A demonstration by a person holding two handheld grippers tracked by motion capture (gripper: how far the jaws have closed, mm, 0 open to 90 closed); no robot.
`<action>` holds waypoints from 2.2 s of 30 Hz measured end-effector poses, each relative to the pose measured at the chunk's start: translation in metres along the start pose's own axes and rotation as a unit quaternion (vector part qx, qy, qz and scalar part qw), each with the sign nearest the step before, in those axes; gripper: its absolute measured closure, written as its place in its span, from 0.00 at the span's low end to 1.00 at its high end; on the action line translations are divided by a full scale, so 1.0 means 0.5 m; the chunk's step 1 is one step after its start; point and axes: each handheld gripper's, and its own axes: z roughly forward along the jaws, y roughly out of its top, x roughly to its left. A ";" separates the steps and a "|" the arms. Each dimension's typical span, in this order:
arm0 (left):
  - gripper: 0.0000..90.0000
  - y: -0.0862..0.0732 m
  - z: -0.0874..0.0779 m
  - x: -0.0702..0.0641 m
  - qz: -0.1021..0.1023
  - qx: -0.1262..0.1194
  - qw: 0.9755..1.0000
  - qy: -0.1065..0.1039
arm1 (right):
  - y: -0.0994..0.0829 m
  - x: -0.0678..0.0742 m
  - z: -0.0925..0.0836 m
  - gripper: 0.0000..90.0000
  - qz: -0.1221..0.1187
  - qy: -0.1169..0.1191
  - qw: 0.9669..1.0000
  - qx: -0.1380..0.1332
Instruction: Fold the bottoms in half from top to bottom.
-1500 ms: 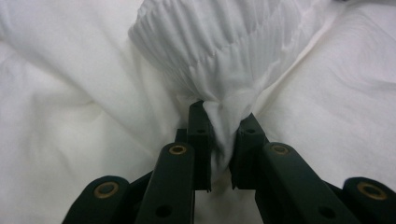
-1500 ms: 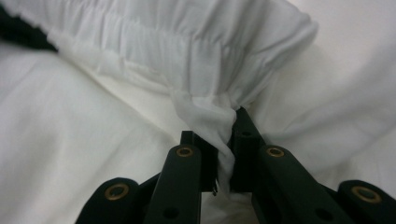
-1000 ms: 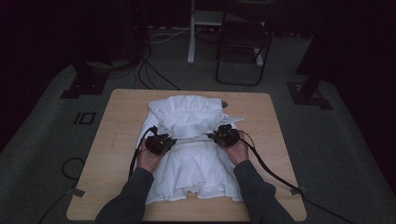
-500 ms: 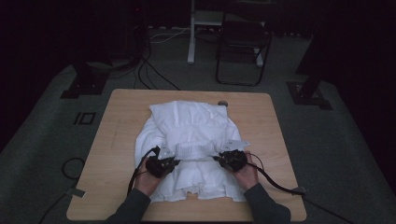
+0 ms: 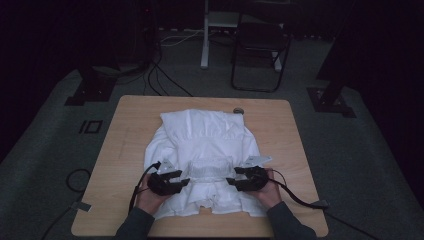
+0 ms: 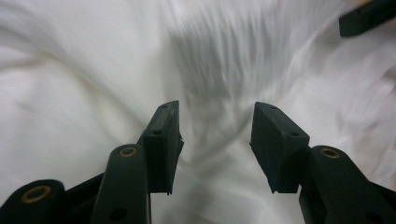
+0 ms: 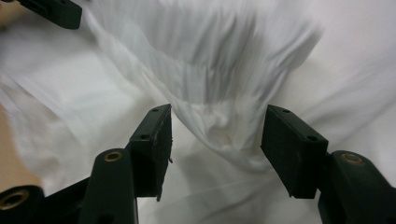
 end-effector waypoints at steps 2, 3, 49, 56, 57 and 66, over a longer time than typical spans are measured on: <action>0.68 0.015 -0.006 0.014 -0.011 -0.012 1.000 0.011 | 0.008 -0.015 -0.020 0.55 0.019 0.004 1.000 -0.022; 0.76 0.015 -0.006 0.014 -0.011 -0.012 1.000 0.011 | 0.008 -0.015 -0.020 0.55 0.019 0.004 1.000 -0.022; 0.79 -0.020 0.087 -0.097 0.049 0.054 0.997 -0.031 | 0.000 0.045 0.023 0.83 -0.008 0.024 1.000 -0.001; 0.67 -0.036 0.001 -0.081 0.027 0.011 0.999 0.015 | -0.033 0.054 -0.031 0.71 -0.016 -0.013 1.000 -0.017; 0.64 -0.046 -0.024 -0.070 0.020 0.010 0.999 0.049 | -0.035 0.049 -0.045 0.67 -0.013 -0.032 0.999 -0.023; 0.31 -0.168 -0.103 0.037 -0.112 0.068 0.972 0.196 | -0.132 -0.040 -0.099 0.44 0.062 -0.163 0.984 0.039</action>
